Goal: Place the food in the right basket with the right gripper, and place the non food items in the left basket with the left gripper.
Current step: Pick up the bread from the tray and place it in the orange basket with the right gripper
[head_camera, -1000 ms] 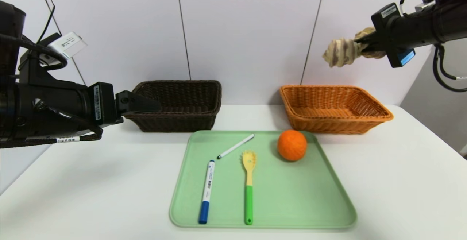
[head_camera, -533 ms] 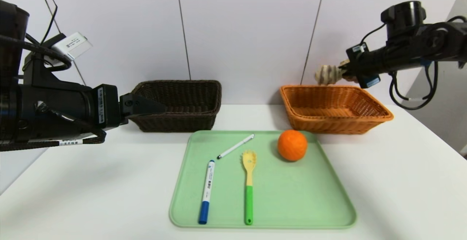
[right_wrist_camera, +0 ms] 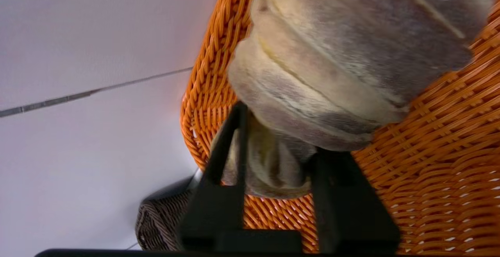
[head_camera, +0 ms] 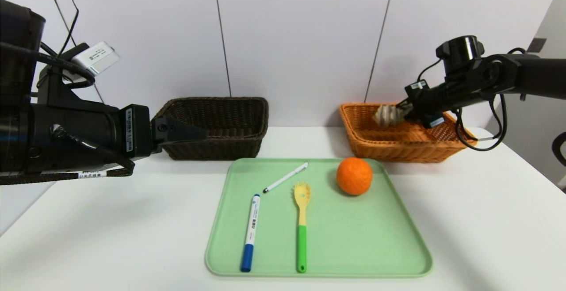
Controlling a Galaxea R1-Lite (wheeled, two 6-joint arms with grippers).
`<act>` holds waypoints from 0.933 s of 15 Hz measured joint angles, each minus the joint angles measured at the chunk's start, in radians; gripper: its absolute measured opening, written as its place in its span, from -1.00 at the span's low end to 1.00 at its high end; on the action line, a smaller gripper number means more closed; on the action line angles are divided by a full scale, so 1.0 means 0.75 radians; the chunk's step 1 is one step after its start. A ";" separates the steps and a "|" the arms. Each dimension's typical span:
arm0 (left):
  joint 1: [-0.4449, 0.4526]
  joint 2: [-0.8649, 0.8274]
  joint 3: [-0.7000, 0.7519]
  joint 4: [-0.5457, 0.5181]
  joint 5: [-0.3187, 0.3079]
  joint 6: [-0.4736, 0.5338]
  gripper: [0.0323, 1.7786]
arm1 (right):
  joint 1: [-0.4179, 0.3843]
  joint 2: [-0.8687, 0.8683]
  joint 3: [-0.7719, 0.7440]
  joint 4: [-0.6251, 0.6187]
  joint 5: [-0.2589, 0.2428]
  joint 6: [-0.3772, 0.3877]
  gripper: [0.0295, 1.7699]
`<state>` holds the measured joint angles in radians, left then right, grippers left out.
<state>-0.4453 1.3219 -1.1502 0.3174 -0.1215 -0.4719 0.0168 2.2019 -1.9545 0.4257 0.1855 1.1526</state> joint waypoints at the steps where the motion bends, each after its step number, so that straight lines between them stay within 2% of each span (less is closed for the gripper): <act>1: -0.001 0.001 0.000 0.001 0.000 0.001 0.90 | -0.001 0.004 0.000 -0.003 -0.001 0.020 -0.26; 4: -0.003 0.001 0.001 -0.001 0.001 -0.003 0.90 | 0.000 0.008 -0.001 -0.071 0.003 0.098 0.12; 9: -0.002 0.018 0.005 -0.089 0.031 -0.064 0.90 | 0.000 -0.003 0.000 0.014 0.003 0.068 0.51; 14: -0.003 0.030 0.008 -0.174 0.221 -0.052 0.90 | -0.001 -0.013 -0.007 0.077 0.016 0.066 0.71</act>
<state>-0.4472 1.3440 -1.1445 0.1870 0.0440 -0.5113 0.0164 2.1921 -1.9594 0.4838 0.1977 1.2021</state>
